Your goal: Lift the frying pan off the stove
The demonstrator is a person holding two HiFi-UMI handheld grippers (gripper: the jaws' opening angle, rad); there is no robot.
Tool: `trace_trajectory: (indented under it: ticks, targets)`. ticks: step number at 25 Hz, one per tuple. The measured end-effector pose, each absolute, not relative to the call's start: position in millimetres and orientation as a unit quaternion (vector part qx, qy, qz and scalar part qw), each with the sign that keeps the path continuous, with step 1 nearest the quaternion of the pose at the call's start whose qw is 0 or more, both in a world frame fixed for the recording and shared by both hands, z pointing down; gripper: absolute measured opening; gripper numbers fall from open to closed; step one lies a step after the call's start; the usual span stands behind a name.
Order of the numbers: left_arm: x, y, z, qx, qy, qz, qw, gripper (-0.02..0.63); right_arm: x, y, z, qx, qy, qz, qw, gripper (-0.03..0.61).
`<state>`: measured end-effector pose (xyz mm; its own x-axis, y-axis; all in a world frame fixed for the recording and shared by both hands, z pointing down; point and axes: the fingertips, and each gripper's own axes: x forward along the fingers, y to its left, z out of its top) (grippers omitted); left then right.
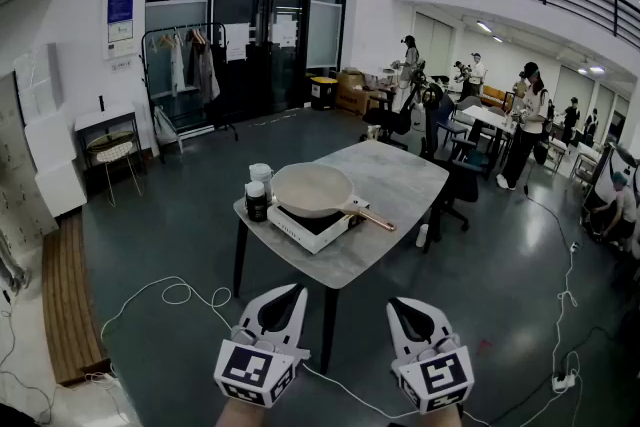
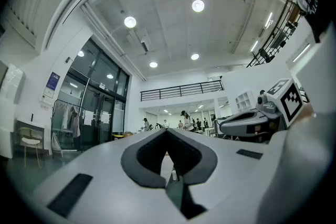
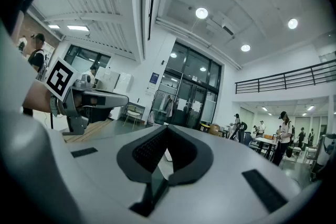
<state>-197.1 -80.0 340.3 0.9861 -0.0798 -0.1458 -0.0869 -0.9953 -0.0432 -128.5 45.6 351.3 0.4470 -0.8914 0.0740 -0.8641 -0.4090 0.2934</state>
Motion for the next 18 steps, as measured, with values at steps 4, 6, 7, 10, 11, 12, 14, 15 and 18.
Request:
trace_trajectory:
  ticks: [4,6,7,10,11,12,14,15,18]
  targets:
    - [-187,-75,336,-0.996,0.046,0.076,0.032,0.011,-121,45,351,0.828,-0.538,-0.055,0.147,0.025]
    - [-181,-68,336,-0.995,0.047,0.078,0.033,0.011,-117,49,353,0.824,-0.545,-0.054,0.144,0.025]
    - [-178,-64,336,-0.995,0.047,0.078,0.033,0.011,-115,52,354,0.823,-0.548,-0.052,0.141,0.025]
    - [-169,-50,340,-0.996,0.04,0.077,0.033,0.011,-112,62,358,0.819,-0.555,-0.048,0.137,0.025]
    - [-167,-45,342,-0.996,0.037,0.078,0.033,0.011,-111,66,360,0.817,-0.557,-0.051,0.138,0.025]
    - [-165,-41,344,-0.996,0.035,0.079,0.033,0.011,-110,68,361,0.814,-0.56,-0.056,0.141,0.025]
    - [-159,-34,349,-0.996,0.028,0.078,0.031,0.011,-110,70,361,0.808,-0.567,-0.07,0.143,0.025]
    - [-155,-31,351,-0.996,0.024,0.075,0.03,0.011,-109,70,360,0.805,-0.57,-0.074,0.144,0.025]
    - [-141,-26,359,-0.997,0.011,0.066,0.029,0.011,-101,69,362,0.802,-0.573,-0.077,0.148,0.025]
